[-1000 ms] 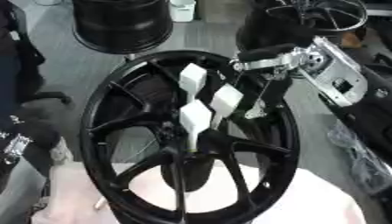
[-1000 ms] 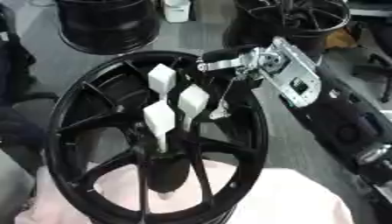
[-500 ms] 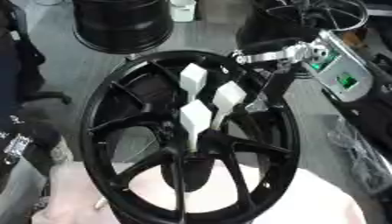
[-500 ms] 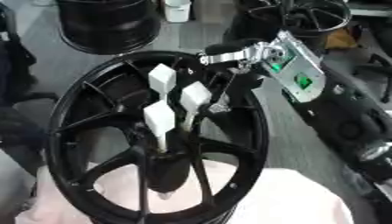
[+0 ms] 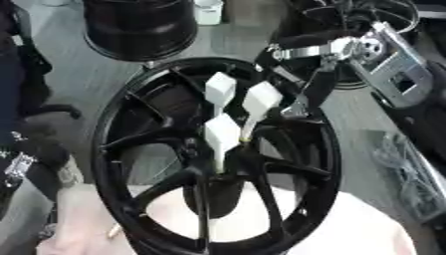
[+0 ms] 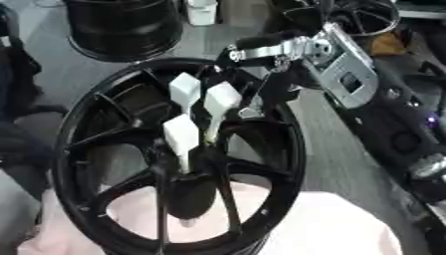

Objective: Pull the pin out of the wheel hub.

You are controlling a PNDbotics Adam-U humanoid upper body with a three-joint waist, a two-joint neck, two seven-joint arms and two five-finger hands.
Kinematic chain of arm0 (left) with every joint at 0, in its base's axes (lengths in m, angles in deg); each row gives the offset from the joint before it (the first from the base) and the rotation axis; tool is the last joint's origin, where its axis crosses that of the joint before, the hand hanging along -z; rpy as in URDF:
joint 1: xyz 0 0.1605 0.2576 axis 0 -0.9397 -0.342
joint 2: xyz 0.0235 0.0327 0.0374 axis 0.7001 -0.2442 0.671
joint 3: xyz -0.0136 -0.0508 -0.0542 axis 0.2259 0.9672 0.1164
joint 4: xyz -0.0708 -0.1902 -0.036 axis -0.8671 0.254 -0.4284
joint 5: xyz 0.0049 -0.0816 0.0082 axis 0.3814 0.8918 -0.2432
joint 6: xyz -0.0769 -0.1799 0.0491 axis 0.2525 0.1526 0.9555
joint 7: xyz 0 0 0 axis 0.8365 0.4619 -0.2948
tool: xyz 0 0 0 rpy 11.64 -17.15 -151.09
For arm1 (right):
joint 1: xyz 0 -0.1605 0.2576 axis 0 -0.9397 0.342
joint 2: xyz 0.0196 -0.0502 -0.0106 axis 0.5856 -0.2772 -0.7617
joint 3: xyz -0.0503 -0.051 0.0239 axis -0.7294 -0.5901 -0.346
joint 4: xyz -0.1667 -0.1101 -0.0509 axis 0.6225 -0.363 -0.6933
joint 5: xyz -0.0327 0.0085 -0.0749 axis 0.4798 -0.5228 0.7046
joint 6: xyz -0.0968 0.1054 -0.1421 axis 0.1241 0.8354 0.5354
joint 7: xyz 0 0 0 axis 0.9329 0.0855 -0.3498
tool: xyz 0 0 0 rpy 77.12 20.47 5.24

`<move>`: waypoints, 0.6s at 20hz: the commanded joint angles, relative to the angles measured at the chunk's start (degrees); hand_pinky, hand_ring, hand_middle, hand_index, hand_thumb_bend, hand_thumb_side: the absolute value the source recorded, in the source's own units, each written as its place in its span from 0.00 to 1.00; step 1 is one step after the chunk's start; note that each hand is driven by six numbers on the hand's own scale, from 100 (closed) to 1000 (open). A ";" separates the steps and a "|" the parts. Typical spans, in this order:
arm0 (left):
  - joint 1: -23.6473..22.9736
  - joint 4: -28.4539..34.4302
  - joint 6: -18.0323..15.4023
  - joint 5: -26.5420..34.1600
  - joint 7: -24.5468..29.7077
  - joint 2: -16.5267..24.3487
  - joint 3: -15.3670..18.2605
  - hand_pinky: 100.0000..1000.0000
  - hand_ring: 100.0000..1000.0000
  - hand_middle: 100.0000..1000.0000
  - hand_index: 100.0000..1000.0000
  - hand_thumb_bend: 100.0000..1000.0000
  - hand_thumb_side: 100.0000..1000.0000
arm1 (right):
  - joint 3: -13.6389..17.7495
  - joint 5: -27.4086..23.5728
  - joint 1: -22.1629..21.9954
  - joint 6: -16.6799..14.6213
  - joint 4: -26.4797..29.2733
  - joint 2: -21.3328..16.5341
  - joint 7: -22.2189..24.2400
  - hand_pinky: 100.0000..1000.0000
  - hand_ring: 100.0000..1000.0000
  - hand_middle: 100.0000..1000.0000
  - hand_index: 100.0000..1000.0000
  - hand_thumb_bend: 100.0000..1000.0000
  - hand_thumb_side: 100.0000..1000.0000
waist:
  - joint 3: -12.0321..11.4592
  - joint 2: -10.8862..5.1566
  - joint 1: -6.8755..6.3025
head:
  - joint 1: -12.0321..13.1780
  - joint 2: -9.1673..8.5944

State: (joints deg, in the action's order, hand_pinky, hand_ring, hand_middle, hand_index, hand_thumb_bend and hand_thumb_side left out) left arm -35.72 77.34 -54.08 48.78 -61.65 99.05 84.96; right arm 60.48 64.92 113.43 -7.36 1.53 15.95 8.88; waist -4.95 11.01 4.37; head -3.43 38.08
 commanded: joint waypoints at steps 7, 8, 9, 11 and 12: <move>-0.06 0.75 0.08 0.01 -0.21 0.96 0.66 0.62 0.70 0.68 0.78 0.47 0.68 | 9.97 -0.96 1.78 -0.28 5.90 -6.84 -2.25 0.76 0.75 0.57 0.59 0.06 0.06 | 0.73 -1.58 -0.63 | 0.60 0.20; -0.17 0.72 0.09 0.01 -0.34 0.94 0.79 0.62 0.70 0.68 0.78 0.47 0.68 | 12.92 0.05 0.14 0.05 7.56 -8.71 -4.75 0.75 0.75 0.57 0.59 0.06 0.05 | 0.88 -1.61 -0.74 | 0.80 0.36; -0.25 0.70 0.09 0.00 -0.46 0.92 0.90 0.62 0.70 0.68 0.78 0.47 0.68 | 15.70 0.35 -1.95 0.36 9.31 -10.28 -7.56 0.75 0.74 0.58 0.59 0.00 0.00 | 1.03 -1.60 -0.85 | 0.91 0.45; -0.33 0.71 0.09 0.01 -0.77 0.81 1.19 0.62 0.70 0.68 0.78 0.47 0.68 | 21.92 0.57 -7.60 1.60 11.96 -13.44 -13.65 0.74 0.74 0.57 0.59 0.06 0.03 | 1.63 -1.45 -1.16 | 1.15 0.43; -0.33 0.72 0.09 0.04 -0.91 0.75 1.30 0.62 0.70 0.68 0.78 0.47 0.68 | 24.90 0.94 -10.55 2.41 12.91 -14.59 -16.52 0.73 0.73 0.56 0.59 0.07 0.02 | 1.94 -1.36 -1.32 | 1.27 0.38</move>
State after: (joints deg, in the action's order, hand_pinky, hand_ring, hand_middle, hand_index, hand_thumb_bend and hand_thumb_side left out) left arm -36.33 77.29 -53.92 48.78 -62.21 99.04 85.75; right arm 81.35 65.47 102.30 -5.52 12.06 5.03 -4.49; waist -2.91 10.91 3.18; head -2.39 38.63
